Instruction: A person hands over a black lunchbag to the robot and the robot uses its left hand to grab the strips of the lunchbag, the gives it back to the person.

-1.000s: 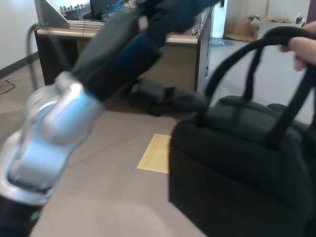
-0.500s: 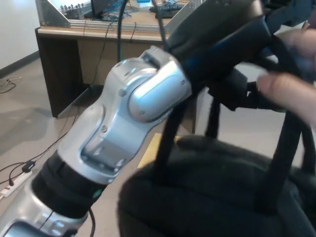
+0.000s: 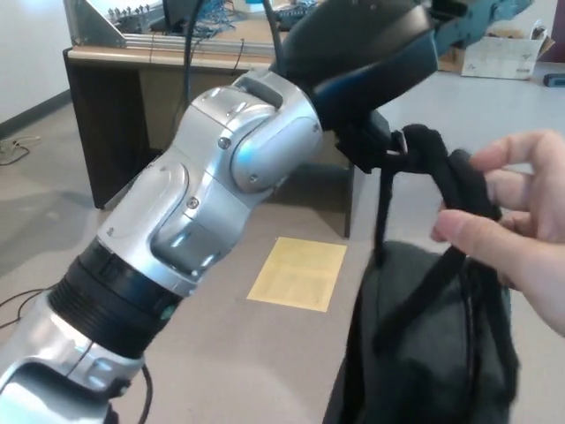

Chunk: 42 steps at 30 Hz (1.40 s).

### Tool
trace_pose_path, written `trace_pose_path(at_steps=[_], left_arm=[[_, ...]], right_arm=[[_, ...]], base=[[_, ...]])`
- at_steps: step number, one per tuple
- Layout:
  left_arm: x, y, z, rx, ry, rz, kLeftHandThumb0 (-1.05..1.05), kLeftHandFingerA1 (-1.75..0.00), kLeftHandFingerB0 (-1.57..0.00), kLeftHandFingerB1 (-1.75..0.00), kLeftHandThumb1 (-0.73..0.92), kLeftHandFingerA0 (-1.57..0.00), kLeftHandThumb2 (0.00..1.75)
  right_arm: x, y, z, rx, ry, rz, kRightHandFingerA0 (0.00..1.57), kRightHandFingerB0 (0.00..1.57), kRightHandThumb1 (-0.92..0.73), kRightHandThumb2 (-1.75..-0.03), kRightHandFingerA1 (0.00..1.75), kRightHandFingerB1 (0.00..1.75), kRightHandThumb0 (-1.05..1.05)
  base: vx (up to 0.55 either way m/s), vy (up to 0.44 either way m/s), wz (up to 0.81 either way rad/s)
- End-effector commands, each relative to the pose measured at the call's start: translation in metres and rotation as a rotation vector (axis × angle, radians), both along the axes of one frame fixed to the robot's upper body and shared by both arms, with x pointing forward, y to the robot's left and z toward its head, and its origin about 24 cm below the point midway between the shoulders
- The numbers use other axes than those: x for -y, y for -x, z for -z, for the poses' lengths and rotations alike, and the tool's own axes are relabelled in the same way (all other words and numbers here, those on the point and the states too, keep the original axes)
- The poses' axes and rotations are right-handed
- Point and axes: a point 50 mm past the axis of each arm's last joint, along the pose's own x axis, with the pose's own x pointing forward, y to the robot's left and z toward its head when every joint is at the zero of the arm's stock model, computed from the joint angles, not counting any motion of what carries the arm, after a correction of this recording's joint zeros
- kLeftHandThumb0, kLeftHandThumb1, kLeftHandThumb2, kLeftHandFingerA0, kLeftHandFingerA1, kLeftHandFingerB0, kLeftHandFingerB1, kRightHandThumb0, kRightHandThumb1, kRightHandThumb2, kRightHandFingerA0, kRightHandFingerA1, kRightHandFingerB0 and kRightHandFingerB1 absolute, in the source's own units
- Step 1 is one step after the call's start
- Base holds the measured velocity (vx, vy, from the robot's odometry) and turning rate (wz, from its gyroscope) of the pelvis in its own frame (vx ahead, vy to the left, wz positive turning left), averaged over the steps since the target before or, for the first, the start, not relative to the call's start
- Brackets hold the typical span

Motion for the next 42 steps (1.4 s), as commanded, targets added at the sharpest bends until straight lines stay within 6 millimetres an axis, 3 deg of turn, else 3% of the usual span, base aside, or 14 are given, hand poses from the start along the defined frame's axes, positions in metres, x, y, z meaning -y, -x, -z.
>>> trace_pose_path(at_steps=[1, 2, 3, 4, 24, 25, 31, 32, 33, 34, 36, 38, 39, 42], left_arm=[[0.014, 0.003, 0.009, 0.244, 0.431, 0.111, -0.29, -1.75, -0.69, -1.68, 0.59, -0.82, 0.57], [0.015, 0.004, 0.010, 0.255, 0.479, 0.132, -0.29, -1.75, -0.69, -1.68, 0.59, -0.82, 0.57], [0.017, 0.006, 0.011, 0.239, 0.522, 0.173, -0.39, -1.41, -0.96, -1.31, 0.45, -1.14, 0.82], [0.018, 0.007, 0.012, 0.253, 0.550, 0.193, -0.29, -1.75, -0.64, -1.69, 0.63, -0.80, 0.57], [0.013, 0.003, 0.037, 0.206, 0.658, 0.201, -0.22, -1.75, -0.65, -1.64, 0.53, -0.82, 0.55], [0.011, 0.002, 0.038, 0.207, 0.674, 0.198, -0.23, -1.75, -0.66, -1.65, 0.55, -0.82, 0.55], [0.000, -0.002, 0.039, 0.235, 0.765, 0.162, -0.23, -1.75, -0.61, -1.74, 0.60, -0.81, 0.56], [-0.004, -0.003, 0.037, 0.239, 0.793, 0.150, -0.22, -1.75, -0.63, -1.73, 0.63, -0.79, 0.55], [-0.011, -0.004, 0.033, 0.265, 0.838, 0.144, -0.16, -1.75, -0.64, -1.74, 0.62, -0.84, 0.56], [-0.024, -0.004, 0.025, 0.317, 0.905, 0.132, -0.16, -1.75, -0.63, -1.75, 0.62, -0.82, 0.56], [-0.038, -0.003, 0.018, 0.354, 0.958, 0.114, -0.17, -1.75, -0.63, -1.74, 0.62, -0.82, 0.56], [-0.049, -0.002, 0.012, 0.367, 1.001, 0.107, -0.18, -1.75, -0.62, -1.74, 0.64, -0.81, 0.57], [-0.065, -0.001, 0.004, 0.435, 1.054, 0.062, -0.21, -1.75, -0.60, -1.74, 0.65, -0.82, 0.57], [-0.084, 0.000, -0.005, 0.482, 1.080, 0.055, -0.19, -1.75, -0.60, -1.75, 0.68, -0.80, 0.57]], right_arm=[[0.005, 0.003, 0.001, -0.010, 0.015, 0.009, 0.47, 0.37, -0.69, -0.63, 0.43, 0.38, -0.68], [0.005, 0.003, 0.001, -0.010, 0.014, 0.009, 0.47, 0.37, -0.69, -0.63, 0.43, 0.38, -0.68], [0.005, 0.003, 0.001, -0.007, 0.023, 0.007, 0.47, 0.37, -0.70, -0.63, 0.43, 0.38, -0.68], [0.005, 0.003, 0.000, -0.004, 0.023, 0.006, 0.47, 0.38, -0.70, -0.62, 0.43, 0.38, -0.67], [0.007, 0.004, 0.000, -0.014, 0.023, -0.002, 0.50, 0.39, -0.69, -0.64, 0.44, 0.38, -0.69], [0.007, 0.003, 0.000, -0.012, 0.024, -0.003, 0.46, 0.24, -0.55, -1.00, 0.60, 0.48, -0.59], [0.006, 0.004, 0.001, -0.010, 0.021, -0.001, 0.49, 0.24, -0.56, -0.99, 0.61, 0.48, -0.61], [0.006, 0.003, 0.001, -0.015, 0.018, -0.003, 0.50, 0.39, -0.69, -0.63, 0.44, 0.38, -0.69], [0.006, 0.003, 0.001, -0.016, 0.016, -0.006, 0.50, 0.39, -0.69, -0.63, 0.44, 0.39, -0.70], [0.005, 0.003, 0.001, -0.013, 0.015, -0.013, 0.46, 0.24, -0.55, -1.00, 0.60, 0.48, -0.61], [0.004, 0.002, 0.001, -0.011, 0.015, -0.018, 0.50, 0.24, -0.57, -1.01, 0.61, 0.47, -0.65], [0.004, 0.001, 0.000, -0.010, 0.017, -0.017, 0.50, 0.24, -0.57, -1.00, 0.61, 0.47, -0.66], [0.005, 0.001, -0.001, -0.009, 0.024, -0.017, 0.52, 0.39, -0.69, -0.65, 0.46, 0.39, -0.75], [0.006, -0.001, -0.001, -0.009, 0.015, -0.007, 0.53, 0.41, -0.68, -0.64, 0.46, 0.40, -0.74]], base=[[0.00, 0.000, 0.00], [0.00, 0.000, 0.00], [0.00, 0.000, 0.00], [0.00, 0.000, 0.00], [0.00, 0.000, 0.00], [0.00, 0.000, 0.00], [0.00, 0.000, 0.00], [0.00, 0.000, 0.00], [0.00, 0.000, 0.00], [0.00, 0.000, 0.00], [0.00, 0.000, 0.00], [0.00, 0.000, 0.00], [0.00, 0.000, 0.00], [0.00, 0.000, 0.00]])
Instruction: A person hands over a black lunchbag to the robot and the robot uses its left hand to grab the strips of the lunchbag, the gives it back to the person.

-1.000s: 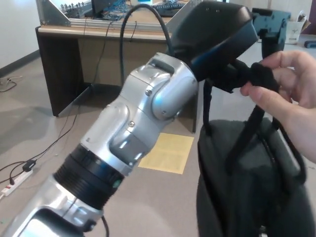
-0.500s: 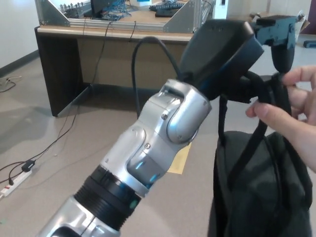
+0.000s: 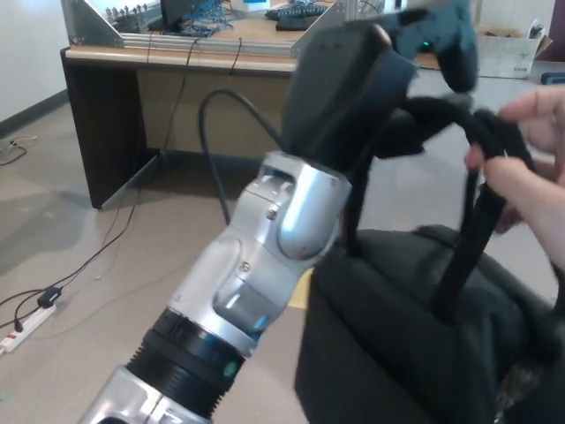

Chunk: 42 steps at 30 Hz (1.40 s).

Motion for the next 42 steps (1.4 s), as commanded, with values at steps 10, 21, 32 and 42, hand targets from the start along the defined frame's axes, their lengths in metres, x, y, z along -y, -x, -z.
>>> trace_pose_path(at_steps=[10, 21, 32, 42], left_arm=[[-0.153, 0.034, -0.051, 0.421, 0.509, -0.230, -0.20, -1.75, -0.60, -1.75, 0.67, -0.86, 0.57], [-0.188, 0.063, -0.042, 0.520, 0.491, -0.278, -0.22, -1.75, -0.58, -1.73, 0.66, -0.82, 0.57], [-0.238, 0.112, -0.019, 0.557, 0.497, -0.392, -0.24, -1.75, -0.64, -1.72, 0.66, -0.90, 0.58], [-0.268, 0.158, 0.087, 0.329, 0.338, -0.570, -0.33, -1.42, -0.96, -1.28, 0.46, -1.22, 0.84]], right_arm=[[0.006, 0.005, 0.003, -0.024, -0.006, 0.012, 0.54, 0.43, -0.68, -0.63, 0.46, 0.40, -0.69], [0.007, 0.018, 0.011, -0.045, -0.021, 0.018, 0.53, 0.43, -0.68, -0.64, 0.46, 0.39, -0.73], [0.011, 0.018, 0.011, -0.063, -0.015, 0.022, 0.47, 0.28, -0.58, -1.00, 0.59, 0.47, -0.66], [0.009, 0.013, 0.008, -0.044, 0.001, 0.019, 0.54, 0.44, -0.70, -0.63, 0.46, 0.39, -0.70]], base=[[0.00, 0.000, 0.00], [0.00, 0.000, 0.00], [0.00, 0.000, 0.00], [0.00, 0.000, 0.00]])
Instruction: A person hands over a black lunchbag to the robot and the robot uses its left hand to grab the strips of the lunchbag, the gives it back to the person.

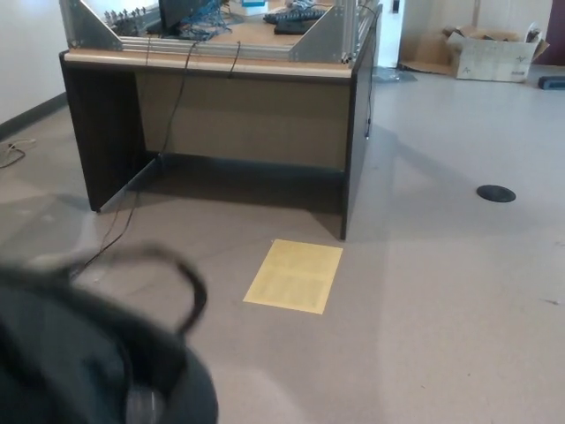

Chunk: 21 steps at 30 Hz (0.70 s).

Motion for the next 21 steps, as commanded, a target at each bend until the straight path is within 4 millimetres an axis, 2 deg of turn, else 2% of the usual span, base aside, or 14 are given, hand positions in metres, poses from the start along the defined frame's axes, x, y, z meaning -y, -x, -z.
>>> trace_pose_path(at_steps=[1, 2, 3, 4, 5, 6, 7, 8, 9, 11, 12, 15, 21], left_arm=[[-0.005, 0.034, 0.064, -0.146, -0.026, 0.044, -0.33, -1.42, -0.98, -1.29, 0.46, -1.23, 0.85], [-0.004, 0.037, 0.074, -0.171, -0.023, 0.056, -0.31, -1.41, -0.99, -1.28, 0.45, -1.23, 0.86], [-0.003, 0.041, 0.087, -0.203, -0.029, 0.061, -0.27, -1.75, -0.68, -1.69, 0.65, -0.93, 0.58], [-0.002, 0.042, 0.091, -0.214, -0.032, 0.063, -0.27, -1.75, -0.68, -1.69, 0.65, -0.93, 0.58], [0.000, 0.043, 0.101, -0.233, -0.028, 0.090, -0.26, -1.75, -0.68, -1.70, 0.64, -0.94, 0.58], [0.005, 0.046, 0.117, -0.289, -0.020, 0.120, -0.22, -1.75, -0.68, -1.73, 0.63, -0.93, 0.57], [0.008, 0.047, 0.124, -0.312, -0.016, 0.132, -0.22, -1.75, -0.68, -1.73, 0.63, -0.93, 0.57], [0.011, 0.048, 0.132, -0.343, -0.008, 0.150, -0.19, -1.75, -0.69, -1.72, 0.61, -0.93, 0.56], [0.016, 0.049, 0.145, -0.396, 0.001, 0.164, -0.20, -1.75, -0.69, -1.70, 0.60, -0.92, 0.56], [0.020, 0.050, 0.156, -0.441, 0.009, 0.177, -0.20, -1.74, -0.68, -1.71, 0.61, -0.91, 0.56], [0.025, 0.052, 0.171, -0.524, 0.021, 0.170, -0.22, -1.75, -0.65, -1.74, 0.64, -0.87, 0.56], [0.029, 0.052, 0.192, -0.589, 0.029, 0.201, -0.17, -1.75, -0.64, -1.73, 0.64, -0.87, 0.56], [0.033, 0.054, 0.209, -0.683, 0.005, 0.231, -0.20, -1.75, -0.64, -1.69, 0.64, -0.86, 0.57]], right_arm=[[0.005, -0.001, -0.002, 0.009, 0.013, 0.012, 0.54, 0.44, -0.70, -0.63, 0.46, 0.39, -0.70], [0.005, 0.000, -0.002, 0.006, 0.014, 0.008, 0.54, 0.44, -0.71, -0.63, 0.46, 0.39, -0.70], [0.004, 0.000, -0.001, 0.006, 0.013, 0.008, 0.52, 0.32, -0.60, -1.00, 0.61, 0.49, -0.68], [0.003, -0.001, -0.001, 0.007, 0.012, 0.009, 0.52, 0.32, -0.60, -1.00, 0.61, 0.49, -0.68], [0.004, -0.001, -0.002, 0.011, 0.014, 0.008, 0.54, 0.45, -0.70, -0.63, 0.46, 0.40, -0.68], [0.003, -0.002, -0.003, 0.014, 0.012, 0.006, 0.53, 0.45, -0.71, -0.63, 0.46, 0.39, -0.67], [0.003, -0.003, -0.003, 0.014, 0.011, 0.005, 0.53, 0.45, -0.71, -0.63, 0.46, 0.39, -0.67], [0.002, -0.004, -0.003, 0.015, 0.010, 0.004, 0.51, 0.33, -0.60, -1.00, 0.61, 0.49, -0.67], [0.002, -0.005, -0.004, 0.019, 0.014, 0.001, 0.54, 0.46, -0.70, -0.63, 0.46, 0.40, -0.70], [0.001, -0.006, -0.005, 0.020, 0.017, -0.001, 0.54, 0.46, -0.71, -0.63, 0.46, 0.40, -0.71], [0.000, -0.007, -0.005, 0.018, 0.012, 0.001, 0.52, 0.34, -0.60, -1.00, 0.60, 0.49, -0.68], [-0.001, -0.008, -0.005, 0.016, 0.007, 0.002, 0.51, 0.35, -0.61, -0.99, 0.60, 0.50, -0.67], [0.000, -0.009, -0.006, 0.018, 0.019, -0.003, 0.50, 0.37, -0.61, -0.99, 0.59, 0.51, -0.67]], base=[[0.00, 0.000, 0.00], [0.00, 0.000, 0.00], [0.00, 0.000, 0.00], [0.00, 0.000, 0.00], [0.00, 0.000, 0.00], [0.00, 0.000, 0.00], [0.00, 0.000, 0.00], [0.00, 0.000, 0.00], [0.00, 0.000, 0.00], [0.00, 0.000, 0.00], [0.00, 0.000, 0.00], [0.00, 0.000, 0.00], [0.00, 0.000, 0.00]])
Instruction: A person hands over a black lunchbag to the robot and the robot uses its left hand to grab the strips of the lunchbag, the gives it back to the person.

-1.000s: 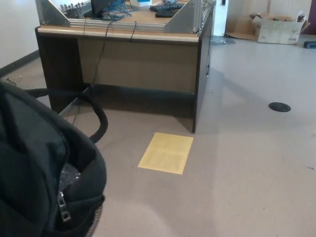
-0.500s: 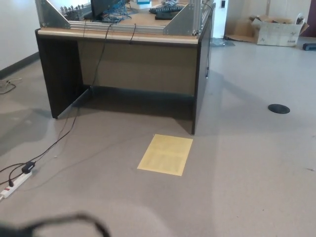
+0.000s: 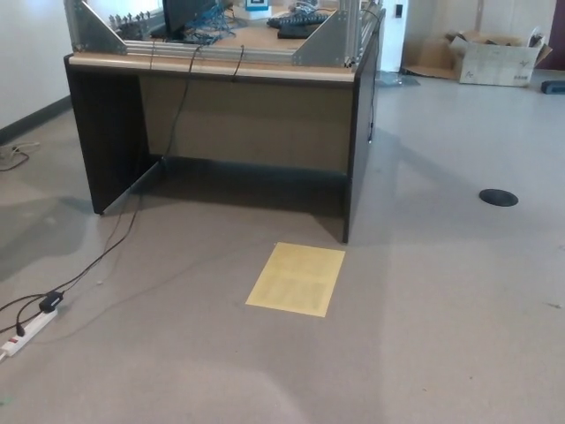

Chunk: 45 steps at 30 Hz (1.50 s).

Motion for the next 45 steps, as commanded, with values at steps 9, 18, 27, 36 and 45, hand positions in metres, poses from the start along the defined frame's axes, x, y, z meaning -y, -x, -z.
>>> trace_pose_path(at_steps=[9, 18, 27, 36, 45], left_arm=[[0.021, 0.000, 0.012, 0.053, -0.190, 0.175, -0.20, -1.75, -0.64, -1.73, 0.65, -0.87, 0.57], [0.046, -0.103, -0.117, 0.393, -0.459, 0.255, -0.16, -1.75, -0.72, -1.68, 0.59, -0.92, 0.56], [0.128, -0.163, -0.231, 0.577, -0.508, 0.356, -0.24, -1.75, -0.58, -1.75, 0.62, -0.84, 0.55], [0.207, -0.156, -0.282, 0.669, -0.570, 0.458, -0.27, -1.75, -0.66, -1.68, 0.59, -0.85, 0.56], [0.240, -0.156, -0.306, 0.652, -0.583, 0.512, -0.23, -1.75, -0.63, -1.74, 0.59, -0.84, 0.56]], right_arm=[[0.007, -0.002, -0.002, -0.003, 0.028, 0.017, 0.55, 0.52, -0.73, -0.63, 0.45, 0.42, -0.67], [0.007, 0.000, -0.002, 0.006, 0.042, 0.011, 0.55, 0.53, -0.73, -0.63, 0.44, 0.42, -0.68], [0.005, -0.009, -0.008, 0.032, 0.020, 0.020, 0.48, 0.50, -0.58, -0.90, 0.54, 0.54, -0.71], [0.003, -0.018, -0.013, 0.028, 0.018, 0.000, 0.50, 0.41, -0.62, -1.01, 0.58, 0.51, -0.72], [0.002, -0.020, -0.014, 0.024, 0.036, -0.011, 0.54, 0.51, -0.73, -0.63, 0.44, 0.41, -0.65]], base=[[0.00, 0.000, 0.00], [0.00, 0.000, 0.00], [0.00, 0.000, 0.00], [0.00, 0.000, 0.00], [0.00, 0.000, 0.00]])
